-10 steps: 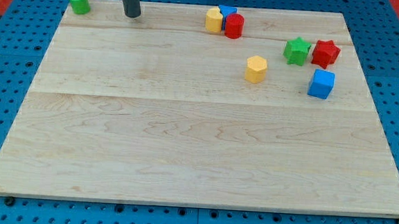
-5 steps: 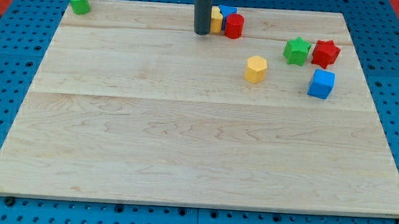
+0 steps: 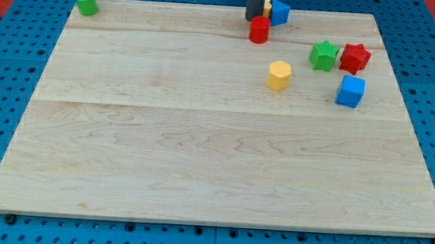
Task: Push the yellow heart and blue triangle towards the top right side of the board
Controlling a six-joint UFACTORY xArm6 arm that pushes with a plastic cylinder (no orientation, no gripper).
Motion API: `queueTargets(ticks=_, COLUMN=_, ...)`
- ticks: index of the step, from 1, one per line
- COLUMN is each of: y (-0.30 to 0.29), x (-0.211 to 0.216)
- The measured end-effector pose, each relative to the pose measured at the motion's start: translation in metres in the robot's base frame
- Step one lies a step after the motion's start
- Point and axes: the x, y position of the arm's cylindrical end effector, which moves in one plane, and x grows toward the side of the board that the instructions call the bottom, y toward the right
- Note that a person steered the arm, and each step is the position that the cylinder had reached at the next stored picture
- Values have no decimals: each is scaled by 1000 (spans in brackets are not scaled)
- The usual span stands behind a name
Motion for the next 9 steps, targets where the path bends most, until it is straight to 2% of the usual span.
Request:
queueTargets(ticks=3, y=-26, x=-26)
queueTargets(ticks=7, y=82, x=-27)
queueTargets(ticks=8, y=96, x=-27)
queueTargets(ticks=9, y=78, x=-14)
